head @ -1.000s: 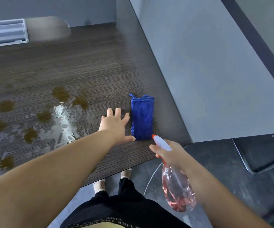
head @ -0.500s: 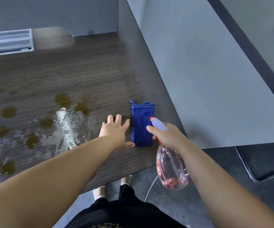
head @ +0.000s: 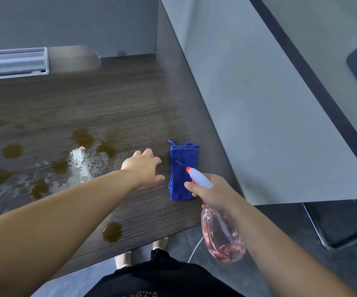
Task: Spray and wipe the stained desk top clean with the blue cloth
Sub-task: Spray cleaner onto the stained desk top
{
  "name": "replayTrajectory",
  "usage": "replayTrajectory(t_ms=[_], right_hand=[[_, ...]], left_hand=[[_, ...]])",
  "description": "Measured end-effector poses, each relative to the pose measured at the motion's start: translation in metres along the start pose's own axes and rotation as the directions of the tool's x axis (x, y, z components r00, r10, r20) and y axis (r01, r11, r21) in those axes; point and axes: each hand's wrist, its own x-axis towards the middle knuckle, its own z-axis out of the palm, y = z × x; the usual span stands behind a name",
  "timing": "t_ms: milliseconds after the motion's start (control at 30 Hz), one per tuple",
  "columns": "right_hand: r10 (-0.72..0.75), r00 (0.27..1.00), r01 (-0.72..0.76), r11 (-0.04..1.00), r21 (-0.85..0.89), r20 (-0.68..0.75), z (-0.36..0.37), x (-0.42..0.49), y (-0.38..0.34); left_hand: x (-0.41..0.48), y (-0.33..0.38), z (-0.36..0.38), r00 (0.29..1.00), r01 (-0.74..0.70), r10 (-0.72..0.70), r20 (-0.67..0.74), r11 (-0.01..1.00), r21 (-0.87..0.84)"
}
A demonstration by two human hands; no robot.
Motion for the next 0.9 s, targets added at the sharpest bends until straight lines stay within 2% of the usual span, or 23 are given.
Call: replayTrajectory(t_ms=[167,300,400,467,567,633,767,900], right_hand=[[-0.113,0.993,0.113,0.994,0.011,-0.038,-0.011,0.005,-0.008],[-0.29,0.947,0.294,0.956,0.01,-0.136,-0.032,0.01,-0.02],[-0.408,0.859,0.453,0.887,0.088,-0.308,-0.052,0.027,-0.036],[-0.481,0.775,0.544,0.838,0.046,-0.409,-0.063,0.041,-0.052],[-0.57,0.682,0.612,0.788,-0.069,-0.458,-0.071,0.075,-0.082],[-0.56,0.665,0.606,0.791,-0.082,-0.494,-0.073,0.105,-0.096],[-0.433,0.708,0.537,0.843,0.027,-0.557,-0.067,0.148,-0.103],[-0.409,0.697,0.561,0.823,0.092,-0.589,-0.066,0.163,-0.104]], left_hand=[[0.017,-0.015,-0.017,0.993,0.084,-0.082,-0.086,0.996,0.019],[0.024,-0.023,-0.022,0.994,0.098,-0.095,-0.055,0.994,0.049],[0.027,-0.025,-0.021,0.995,0.093,-0.091,-0.033,0.993,0.07],[0.029,-0.026,-0.02,0.996,0.087,-0.086,-0.02,0.992,0.087],[0.032,-0.025,-0.022,0.995,0.1,-0.101,0.007,0.99,0.097],[0.035,-0.023,-0.024,0.993,0.112,-0.115,0.027,0.987,0.113],[0.038,-0.021,-0.024,0.991,0.125,-0.131,0.041,0.985,0.121],[0.037,-0.023,-0.024,0.991,0.123,-0.128,0.045,0.988,0.098]])
